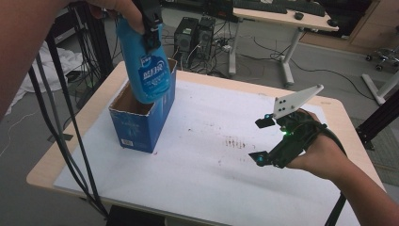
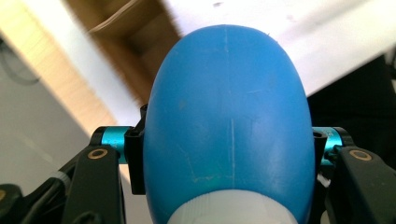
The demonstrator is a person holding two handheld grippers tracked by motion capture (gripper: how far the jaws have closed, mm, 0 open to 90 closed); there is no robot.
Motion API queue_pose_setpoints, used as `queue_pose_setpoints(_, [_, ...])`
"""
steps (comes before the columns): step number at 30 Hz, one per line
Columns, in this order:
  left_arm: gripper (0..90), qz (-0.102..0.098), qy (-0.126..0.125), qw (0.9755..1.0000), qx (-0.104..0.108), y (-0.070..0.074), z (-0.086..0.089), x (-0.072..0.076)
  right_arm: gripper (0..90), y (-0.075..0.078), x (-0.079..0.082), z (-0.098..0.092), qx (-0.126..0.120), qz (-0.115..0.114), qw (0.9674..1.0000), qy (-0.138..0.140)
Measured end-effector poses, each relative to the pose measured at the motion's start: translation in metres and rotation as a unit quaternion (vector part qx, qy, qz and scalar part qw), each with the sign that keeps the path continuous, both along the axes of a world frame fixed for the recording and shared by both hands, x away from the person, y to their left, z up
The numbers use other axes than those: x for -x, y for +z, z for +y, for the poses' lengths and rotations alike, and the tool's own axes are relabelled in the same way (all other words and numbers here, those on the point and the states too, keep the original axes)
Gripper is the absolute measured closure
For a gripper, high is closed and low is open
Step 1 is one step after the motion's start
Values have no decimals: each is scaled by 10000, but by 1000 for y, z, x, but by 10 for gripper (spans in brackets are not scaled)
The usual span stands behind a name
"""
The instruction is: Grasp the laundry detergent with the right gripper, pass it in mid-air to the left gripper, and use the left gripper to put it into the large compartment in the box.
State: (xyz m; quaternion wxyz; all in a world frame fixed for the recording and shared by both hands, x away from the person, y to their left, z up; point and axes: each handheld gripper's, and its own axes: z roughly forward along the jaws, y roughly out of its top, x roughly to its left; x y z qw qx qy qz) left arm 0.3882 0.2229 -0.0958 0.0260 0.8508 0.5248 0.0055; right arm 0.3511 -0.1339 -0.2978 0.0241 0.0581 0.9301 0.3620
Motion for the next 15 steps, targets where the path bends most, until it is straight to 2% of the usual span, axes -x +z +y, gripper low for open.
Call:
queue_pose_setpoints(3, [392,74,352,9992,-198,-7,9,-5,8,-1,0,1,46,-3,10000,-12])
queue_pose_setpoints(6, [392,129,466,9984,-284,-15,14,-10,8,-1,-1,1,48,-1,10000,-20])
queue_pose_setpoints(9, [392,185,536,9981,-240,-25,19,-14,9,-2,-2,0,71,-18,10000,-22])
queue_pose_setpoints(12, [392,275,472,9982,-256,-37,22,-18,9,-3,-2,1,66,-14,10000,-49])
queue_pose_setpoints(15, [392,317,278,9987,-279,-51,23,-22,9,-2,-2,1,87,-24,9999,-51])
